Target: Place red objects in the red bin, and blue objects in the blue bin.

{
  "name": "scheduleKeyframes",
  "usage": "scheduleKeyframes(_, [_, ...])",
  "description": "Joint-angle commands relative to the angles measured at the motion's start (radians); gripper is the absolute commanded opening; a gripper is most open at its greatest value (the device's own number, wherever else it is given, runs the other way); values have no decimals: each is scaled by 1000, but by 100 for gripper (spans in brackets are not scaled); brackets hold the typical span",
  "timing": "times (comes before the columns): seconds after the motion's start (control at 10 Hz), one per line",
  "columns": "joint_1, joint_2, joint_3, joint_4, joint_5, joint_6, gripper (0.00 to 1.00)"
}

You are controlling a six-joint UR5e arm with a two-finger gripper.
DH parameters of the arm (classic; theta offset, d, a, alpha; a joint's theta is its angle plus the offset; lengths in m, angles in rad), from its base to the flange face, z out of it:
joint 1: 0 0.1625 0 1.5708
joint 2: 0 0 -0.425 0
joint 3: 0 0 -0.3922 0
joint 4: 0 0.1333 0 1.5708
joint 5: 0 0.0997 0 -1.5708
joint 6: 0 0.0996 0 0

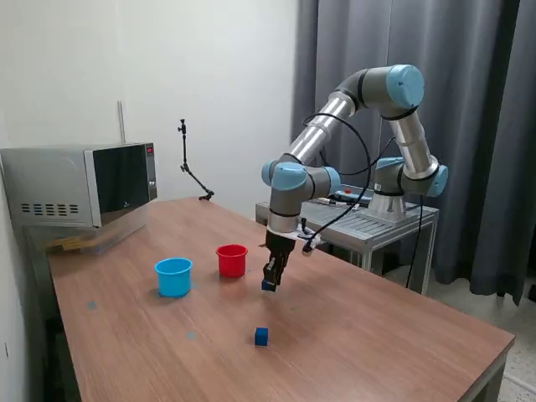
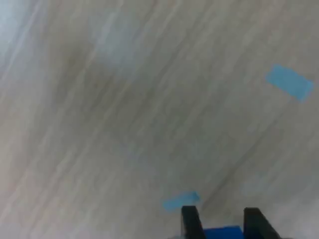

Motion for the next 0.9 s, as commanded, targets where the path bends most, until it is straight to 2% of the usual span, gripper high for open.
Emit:
scheduleKeyframes(0.0, [-6,-3,-70,6,-4,-61,0])
scheduleKeyframes(0.4, [-44,-12,-150,40,-4,-173,0])
scheduleKeyframes(0.7, [-80,-18,-202,81,-4,-194,0])
scheduleKeyframes(0.8, [-109,-37,-223,87,-4,-243,0])
